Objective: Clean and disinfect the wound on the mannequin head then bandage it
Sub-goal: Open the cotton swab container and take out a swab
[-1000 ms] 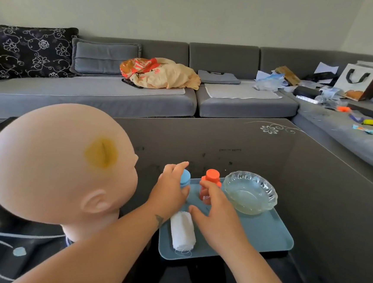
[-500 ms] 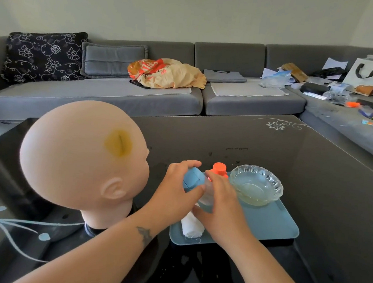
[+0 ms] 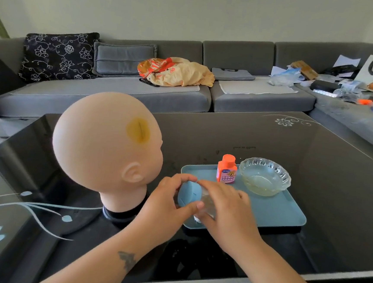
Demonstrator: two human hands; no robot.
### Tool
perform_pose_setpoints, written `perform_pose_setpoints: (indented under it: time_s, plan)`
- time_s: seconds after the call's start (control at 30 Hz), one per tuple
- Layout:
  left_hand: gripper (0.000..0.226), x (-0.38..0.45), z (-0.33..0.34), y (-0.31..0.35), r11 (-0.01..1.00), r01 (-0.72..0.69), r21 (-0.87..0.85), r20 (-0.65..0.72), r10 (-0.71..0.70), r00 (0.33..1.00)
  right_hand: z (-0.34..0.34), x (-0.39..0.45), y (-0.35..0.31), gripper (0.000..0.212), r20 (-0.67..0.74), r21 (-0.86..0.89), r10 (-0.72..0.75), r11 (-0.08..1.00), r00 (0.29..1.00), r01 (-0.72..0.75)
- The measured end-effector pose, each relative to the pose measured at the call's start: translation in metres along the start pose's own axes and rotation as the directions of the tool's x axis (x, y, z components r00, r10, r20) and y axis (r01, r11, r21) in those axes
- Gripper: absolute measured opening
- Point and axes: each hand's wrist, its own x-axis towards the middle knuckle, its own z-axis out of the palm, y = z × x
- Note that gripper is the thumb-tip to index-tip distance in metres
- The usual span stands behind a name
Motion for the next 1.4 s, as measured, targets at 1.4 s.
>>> perform_pose_setpoints:
  time_s: [1.4]
  plan:
    - [0.072, -0.042, -0.040, -0.041, 0.988, 0.133, 0.079, 0.118, -0.141, 0.983, 0.015, -0.024, -0.033, 0.058, 0.182, -0.078, -0.105, 0.990, 0.978, 0.121]
